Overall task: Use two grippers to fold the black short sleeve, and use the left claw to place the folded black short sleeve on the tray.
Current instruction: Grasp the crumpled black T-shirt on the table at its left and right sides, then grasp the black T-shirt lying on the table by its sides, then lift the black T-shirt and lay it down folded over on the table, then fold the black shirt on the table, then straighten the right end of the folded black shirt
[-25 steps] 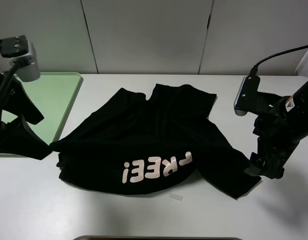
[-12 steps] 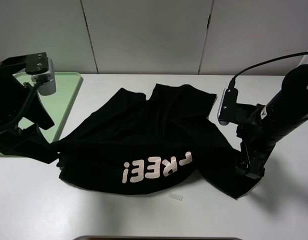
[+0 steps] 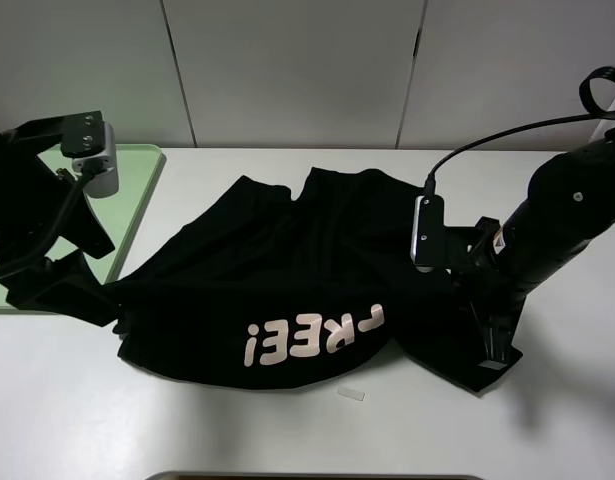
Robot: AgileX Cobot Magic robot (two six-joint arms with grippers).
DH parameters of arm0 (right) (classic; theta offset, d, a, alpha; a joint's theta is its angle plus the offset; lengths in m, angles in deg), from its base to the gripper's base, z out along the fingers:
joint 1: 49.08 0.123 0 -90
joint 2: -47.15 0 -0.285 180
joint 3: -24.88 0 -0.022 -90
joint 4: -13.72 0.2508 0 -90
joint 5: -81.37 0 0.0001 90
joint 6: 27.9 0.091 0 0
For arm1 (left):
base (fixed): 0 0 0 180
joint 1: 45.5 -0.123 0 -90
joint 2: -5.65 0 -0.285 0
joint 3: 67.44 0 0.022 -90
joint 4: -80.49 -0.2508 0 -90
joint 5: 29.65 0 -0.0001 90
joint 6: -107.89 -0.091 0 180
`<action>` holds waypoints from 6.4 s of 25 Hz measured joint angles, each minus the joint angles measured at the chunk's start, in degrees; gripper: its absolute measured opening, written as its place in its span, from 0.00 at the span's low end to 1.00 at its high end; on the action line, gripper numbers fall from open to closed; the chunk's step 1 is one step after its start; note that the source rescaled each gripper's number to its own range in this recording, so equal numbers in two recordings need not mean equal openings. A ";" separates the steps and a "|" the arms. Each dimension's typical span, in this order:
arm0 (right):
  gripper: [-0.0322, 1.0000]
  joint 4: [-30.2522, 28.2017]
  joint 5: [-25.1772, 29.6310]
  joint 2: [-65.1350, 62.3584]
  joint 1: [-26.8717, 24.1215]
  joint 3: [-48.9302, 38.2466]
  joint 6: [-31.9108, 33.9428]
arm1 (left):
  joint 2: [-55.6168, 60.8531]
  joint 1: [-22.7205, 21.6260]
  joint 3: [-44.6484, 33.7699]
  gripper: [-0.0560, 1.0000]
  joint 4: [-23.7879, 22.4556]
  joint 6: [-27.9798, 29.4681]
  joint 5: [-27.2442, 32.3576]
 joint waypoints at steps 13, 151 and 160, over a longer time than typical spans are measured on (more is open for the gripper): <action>0.03 -1.88 1.68 0.00 0.00 0.00 0.00 | 0.00 0.00 0.00 0.96 -0.79 -9.45 -4.62; 0.88 -84.76 -19.14 9.34 -10.83 1.20 37.11 | -16.07 0.52 1.78 0.70 -17.63 -26.08 -1.62; 1.00 -83.20 -17.32 9.24 -10.83 1.17 37.16 | -16.07 0.52 1.78 0.89 -15.09 -23.30 -6.83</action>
